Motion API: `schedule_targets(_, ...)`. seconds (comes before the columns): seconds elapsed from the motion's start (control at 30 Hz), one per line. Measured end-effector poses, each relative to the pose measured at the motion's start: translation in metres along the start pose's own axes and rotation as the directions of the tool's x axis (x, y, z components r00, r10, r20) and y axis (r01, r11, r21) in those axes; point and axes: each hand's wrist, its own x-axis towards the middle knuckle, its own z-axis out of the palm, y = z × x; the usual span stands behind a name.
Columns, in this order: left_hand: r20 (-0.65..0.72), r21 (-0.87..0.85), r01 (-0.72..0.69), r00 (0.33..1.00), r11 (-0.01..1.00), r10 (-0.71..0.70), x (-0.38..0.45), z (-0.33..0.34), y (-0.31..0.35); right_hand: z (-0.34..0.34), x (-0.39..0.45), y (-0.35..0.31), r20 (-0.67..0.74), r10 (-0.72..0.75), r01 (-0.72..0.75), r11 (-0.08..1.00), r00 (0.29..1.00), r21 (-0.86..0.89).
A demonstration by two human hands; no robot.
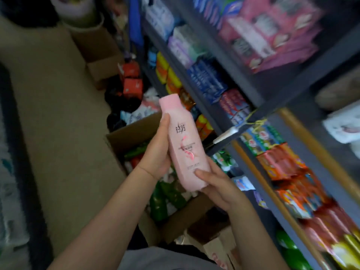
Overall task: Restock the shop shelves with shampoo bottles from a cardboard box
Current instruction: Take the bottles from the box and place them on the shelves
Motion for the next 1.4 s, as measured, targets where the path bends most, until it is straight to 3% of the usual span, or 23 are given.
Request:
schedule_targets(0.07,0.142,-0.005,-0.032,0.989,0.999,0.033,-0.012,0.040,0.009,-0.003,-0.030,-0.019,-0.052,-0.084,0.082,0.996,0.995,-0.035)
schedule_targets(0.17,0.205,0.044,-0.092,0.975,0.995,0.081,-0.026,0.094,0.009,-0.010,-0.066,-0.040,-0.199,-0.227,0.196,0.967,0.953,-0.163)
schedule_targets(0.3,0.267,0.249,-0.169,0.958,0.954,0.100,-0.044,0.163,-0.013,-0.030,-0.102,-0.061,-0.366,-0.440,0.331,0.886,0.820,-0.324)
schedule_targets(0.4,0.332,0.406,-0.254,0.936,0.878,0.117,-0.062,0.213,-0.026,-0.048,-0.129,-0.073,-0.430,-0.571,0.472,0.820,0.699,-0.323)
schedule_targets(0.5,0.451,0.444,-0.318,0.887,0.837,0.098,-0.075,0.253,-0.033,-0.073,-0.156,-0.081,-0.477,-0.645,0.572,0.759,0.597,-0.310)
schedule_targets(0.6,0.636,0.471,-0.447,0.769,0.760,0.059,-0.079,0.274,-0.035,-0.097,-0.175,-0.084,-0.486,-0.710,0.652,0.687,0.509,-0.320)
schedule_targets(0.7,0.756,0.457,-0.561,0.654,0.691,0.031,-0.079,0.280,-0.038,-0.120,-0.183,-0.083,-0.496,-0.755,0.648,0.640,0.429,-0.414)
schedule_targets(0.8,0.802,0.440,-0.624,0.596,0.646,0.030,-0.073,0.283,-0.035,-0.138,-0.175,-0.095,-0.519,-0.793,0.491,0.607,0.318,-0.626)
schedule_targets(0.87,0.815,0.436,-0.673,0.576,0.598,0.054,-0.064,0.283,-0.029,-0.146,-0.163,-0.110,-0.509,-0.814,0.413,0.581,0.280,-0.702)
schedule_targets(1.03,0.775,0.474,-0.684,0.623,0.554,0.106,-0.037,0.286,-0.014,-0.155,-0.121,-0.152,-0.505,-0.839,0.318,0.544,0.202,-0.776)
schedule_targets(1.2,0.676,0.595,-0.627,0.729,0.503,0.109,0.005,0.291,-0.015,-0.156,-0.094,-0.172,-0.542,-0.782,0.285,0.619,0.307,-0.732)
schedule_targets(1.4,0.629,0.638,-0.565,0.774,0.523,0.069,0.046,0.303,-0.023,-0.163,-0.078,-0.194,-0.575,-0.766,0.197,0.634,0.287,-0.747)
